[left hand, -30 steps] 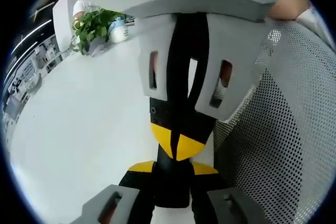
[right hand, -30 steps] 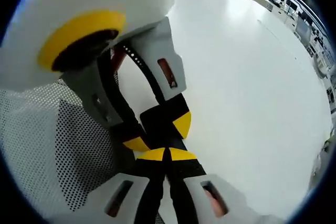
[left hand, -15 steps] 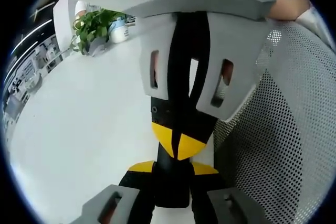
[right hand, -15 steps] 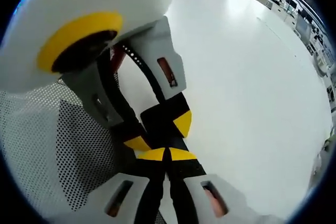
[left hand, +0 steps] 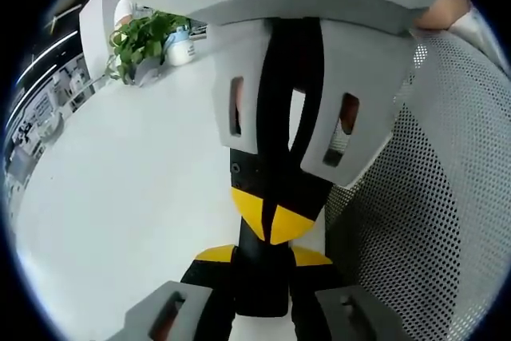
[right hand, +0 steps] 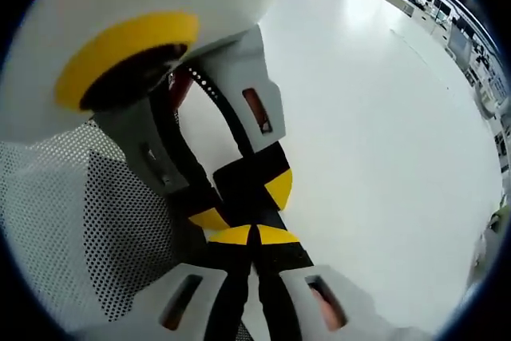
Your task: Press the specified remote control buttons in sequence, fully releasing each button before pressing the next.
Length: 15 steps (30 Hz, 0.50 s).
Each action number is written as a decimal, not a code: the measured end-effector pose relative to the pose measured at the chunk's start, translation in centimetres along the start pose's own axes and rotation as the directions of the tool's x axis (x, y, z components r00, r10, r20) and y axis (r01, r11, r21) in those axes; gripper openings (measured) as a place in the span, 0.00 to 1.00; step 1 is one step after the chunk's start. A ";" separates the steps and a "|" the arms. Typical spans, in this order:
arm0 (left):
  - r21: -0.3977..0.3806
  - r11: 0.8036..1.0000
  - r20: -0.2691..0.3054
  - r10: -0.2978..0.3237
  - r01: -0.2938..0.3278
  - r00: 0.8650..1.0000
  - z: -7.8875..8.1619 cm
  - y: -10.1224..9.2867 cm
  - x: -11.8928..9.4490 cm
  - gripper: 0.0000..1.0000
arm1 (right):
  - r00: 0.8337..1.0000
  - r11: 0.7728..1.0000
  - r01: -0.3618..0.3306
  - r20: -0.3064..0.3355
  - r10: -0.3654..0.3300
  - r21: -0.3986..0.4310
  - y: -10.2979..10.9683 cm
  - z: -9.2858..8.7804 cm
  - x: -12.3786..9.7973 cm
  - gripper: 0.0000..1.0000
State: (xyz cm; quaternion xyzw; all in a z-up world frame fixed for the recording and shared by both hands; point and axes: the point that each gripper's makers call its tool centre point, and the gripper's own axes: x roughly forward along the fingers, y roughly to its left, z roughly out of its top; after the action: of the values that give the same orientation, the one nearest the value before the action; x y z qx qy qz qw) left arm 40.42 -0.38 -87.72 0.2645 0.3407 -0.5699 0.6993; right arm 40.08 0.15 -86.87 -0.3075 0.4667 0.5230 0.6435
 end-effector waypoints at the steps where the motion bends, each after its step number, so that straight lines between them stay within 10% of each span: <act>1: -0.002 1.000 0.001 0.000 0.000 1.000 0.0 0.0 0.0 0.25 | 1.000 1.000 -0.006 0.001 0.006 0.011 -0.1 0.0 0.0 0.00; 15: 0.000 1.000 -0.002 0.000 0.000 1.000 0.1 -0.1 -0.1 0.25 | 0.994 0.978 -0.091 0.081 0.077 0.188 -0.2 0.6 -0.9 0.00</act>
State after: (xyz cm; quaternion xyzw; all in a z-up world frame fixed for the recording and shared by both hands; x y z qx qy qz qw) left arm 40.33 -0.37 -87.56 0.2653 0.3414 -0.5697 0.6990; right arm 40.47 0.26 -85.82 -0.2046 0.5037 0.5132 0.6641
